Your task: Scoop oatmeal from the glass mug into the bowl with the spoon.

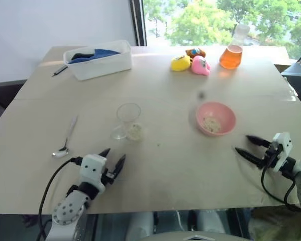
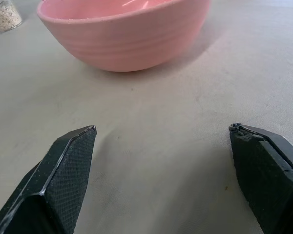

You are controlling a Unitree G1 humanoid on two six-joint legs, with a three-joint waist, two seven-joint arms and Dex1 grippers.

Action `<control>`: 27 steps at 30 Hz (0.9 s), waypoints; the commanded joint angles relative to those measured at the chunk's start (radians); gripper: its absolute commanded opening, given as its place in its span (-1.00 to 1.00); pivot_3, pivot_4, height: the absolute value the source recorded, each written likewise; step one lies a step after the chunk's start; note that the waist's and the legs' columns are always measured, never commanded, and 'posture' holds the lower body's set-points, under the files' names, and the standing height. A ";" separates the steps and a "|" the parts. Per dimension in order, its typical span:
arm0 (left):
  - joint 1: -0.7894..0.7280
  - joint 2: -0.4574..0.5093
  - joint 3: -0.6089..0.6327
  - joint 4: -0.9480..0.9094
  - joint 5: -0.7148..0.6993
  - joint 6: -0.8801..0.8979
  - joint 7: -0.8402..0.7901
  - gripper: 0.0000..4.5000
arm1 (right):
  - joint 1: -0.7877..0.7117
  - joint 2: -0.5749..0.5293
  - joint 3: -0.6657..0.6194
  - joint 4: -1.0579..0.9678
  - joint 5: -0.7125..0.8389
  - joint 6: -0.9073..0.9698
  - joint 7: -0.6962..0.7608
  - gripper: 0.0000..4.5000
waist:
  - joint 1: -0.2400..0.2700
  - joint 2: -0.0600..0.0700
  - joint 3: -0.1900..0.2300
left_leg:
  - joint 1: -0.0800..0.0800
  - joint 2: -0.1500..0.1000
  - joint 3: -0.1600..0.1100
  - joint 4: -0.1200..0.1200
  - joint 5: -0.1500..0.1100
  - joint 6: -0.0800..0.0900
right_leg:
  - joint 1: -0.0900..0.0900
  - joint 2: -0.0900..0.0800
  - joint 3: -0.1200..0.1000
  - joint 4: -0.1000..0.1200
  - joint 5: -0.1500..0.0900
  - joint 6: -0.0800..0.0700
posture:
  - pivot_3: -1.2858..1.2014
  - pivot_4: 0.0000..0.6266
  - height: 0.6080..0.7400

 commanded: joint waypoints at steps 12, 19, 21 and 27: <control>0.022 -0.016 -0.007 0.033 0.006 -0.023 0.005 0.35 | -0.026 -0.009 0.017 0.047 -0.021 0.003 0.020 0.96 | -0.001 0.000 0.000 | 0.000 0.000 0.000 0.000 0.000 0.000 | 0.000 0.000 0.000 0.000 0.000 0.000 | 0.03 -0.52 1.00; 0.014 -0.016 -0.010 0.040 0.007 -0.029 0.006 0.35 | -0.018 -0.008 0.025 0.041 -0.028 -0.008 0.026 0.96 | -0.001 0.000 0.000 | 0.000 0.000 0.000 0.000 0.000 0.000 | 0.000 0.000 0.000 0.000 0.000 0.000 | 0.03 -0.52 1.00; 0.010 -0.017 -0.014 0.040 0.009 -0.029 0.006 0.35 | -0.015 -0.008 0.027 0.036 -0.029 -0.011 0.027 0.96 | -0.001 0.000 0.000 | 0.000 0.000 0.000 0.000 0.000 0.000 | 0.000 0.000 0.000 0.000 0.000 0.000 | 0.03 -0.52 1.00; -0.001 -0.012 -0.014 0.050 0.008 -0.032 0.001 0.35 | 0.006 -0.015 0.038 0.011 -0.038 -0.028 0.044 0.96 | 0.000 0.001 0.000 | 0.000 0.000 0.000 0.000 0.000 0.000 | 0.000 0.000 0.000 0.000 0.000 0.000 | 0.03 -0.52 1.00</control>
